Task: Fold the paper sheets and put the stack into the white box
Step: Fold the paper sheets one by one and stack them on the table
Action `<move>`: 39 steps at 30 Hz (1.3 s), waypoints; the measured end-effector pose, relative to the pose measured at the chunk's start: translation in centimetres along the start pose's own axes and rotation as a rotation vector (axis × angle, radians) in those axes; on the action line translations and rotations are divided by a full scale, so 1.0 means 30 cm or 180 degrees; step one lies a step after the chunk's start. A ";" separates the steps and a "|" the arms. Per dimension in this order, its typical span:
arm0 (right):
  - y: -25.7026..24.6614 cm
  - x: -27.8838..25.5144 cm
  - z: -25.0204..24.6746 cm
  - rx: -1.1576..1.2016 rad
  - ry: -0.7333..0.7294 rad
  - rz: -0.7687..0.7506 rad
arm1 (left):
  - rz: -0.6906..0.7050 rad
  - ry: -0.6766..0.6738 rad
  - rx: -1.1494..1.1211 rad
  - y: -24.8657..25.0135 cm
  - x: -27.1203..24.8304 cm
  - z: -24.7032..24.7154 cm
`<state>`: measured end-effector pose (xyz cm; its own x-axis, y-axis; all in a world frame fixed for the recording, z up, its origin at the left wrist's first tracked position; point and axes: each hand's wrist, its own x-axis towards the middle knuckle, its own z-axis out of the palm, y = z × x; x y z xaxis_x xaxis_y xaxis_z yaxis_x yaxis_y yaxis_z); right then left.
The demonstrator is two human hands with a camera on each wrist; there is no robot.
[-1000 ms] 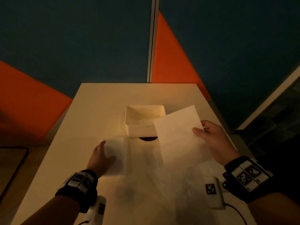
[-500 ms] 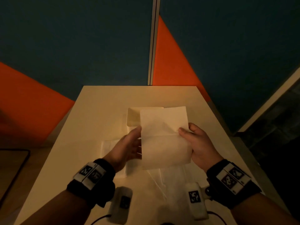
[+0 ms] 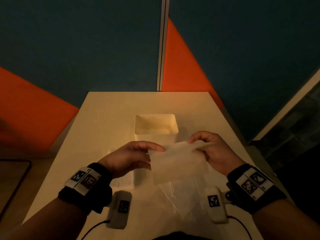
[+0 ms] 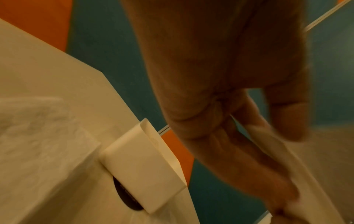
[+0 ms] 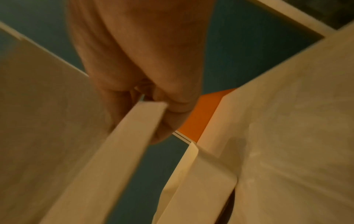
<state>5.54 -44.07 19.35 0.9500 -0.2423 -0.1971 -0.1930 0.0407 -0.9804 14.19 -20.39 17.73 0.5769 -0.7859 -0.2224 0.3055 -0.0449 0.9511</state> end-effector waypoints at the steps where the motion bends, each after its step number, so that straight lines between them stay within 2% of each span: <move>1: -0.011 0.000 -0.006 -0.0167 -0.0088 0.0000 | -0.0111 -0.0285 0.0116 0.008 -0.009 -0.012; 3: -0.033 0.002 -0.009 -0.0456 -0.0309 0.0033 | -0.0264 -0.0650 0.0272 0.024 -0.016 -0.018; 4: -0.042 0.004 -0.005 -0.0609 -0.0431 0.0013 | -0.0323 -0.0688 0.0348 0.031 -0.013 -0.010; 9: -0.069 0.030 0.052 -0.1157 -0.1109 -0.0309 | -0.0365 -0.0541 0.0705 0.044 0.029 0.067; 11: -0.066 0.041 0.066 -0.1229 -0.1176 -0.0393 | -0.0286 -0.0345 0.0758 0.029 0.047 0.078; 14: -0.044 0.071 0.031 -0.0890 -0.0793 -0.0265 | -0.0228 0.0281 0.0597 0.002 0.055 0.051; 16: -0.010 0.103 -0.024 -0.0824 -0.0237 -0.0047 | -0.0205 0.0803 0.0420 -0.023 0.052 0.009; 19: 0.094 0.158 -0.124 -0.1557 0.0672 0.0212 | -0.0185 0.1531 0.0346 -0.061 0.032 -0.052; 21: 0.182 0.180 -0.183 -0.2250 0.0813 0.0305 | -0.0282 0.1941 0.0525 -0.102 0.019 -0.096; 25: 0.309 0.167 -0.240 -0.3118 0.0296 0.0758 | -0.0657 0.2345 0.1112 -0.203 -0.015 -0.180; 30: 0.353 0.154 -0.233 -0.4150 -0.0203 0.0975 | -0.1055 0.2401 0.2043 -0.282 -0.054 -0.223; 36: 0.328 0.207 -0.226 -0.4943 -0.0651 0.1056 | -0.1032 0.2347 0.2404 -0.310 -0.063 -0.254; 39: 0.300 0.233 -0.225 -0.5200 -0.0754 0.0945 | -0.0997 0.2289 0.2503 -0.312 -0.056 -0.258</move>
<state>8.78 -51.96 9.20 0.8203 -0.2641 -0.5073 -0.2511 -0.9633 0.0954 16.21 -13.87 7.53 0.9412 -0.1418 -0.3067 0.0961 -0.7579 0.6452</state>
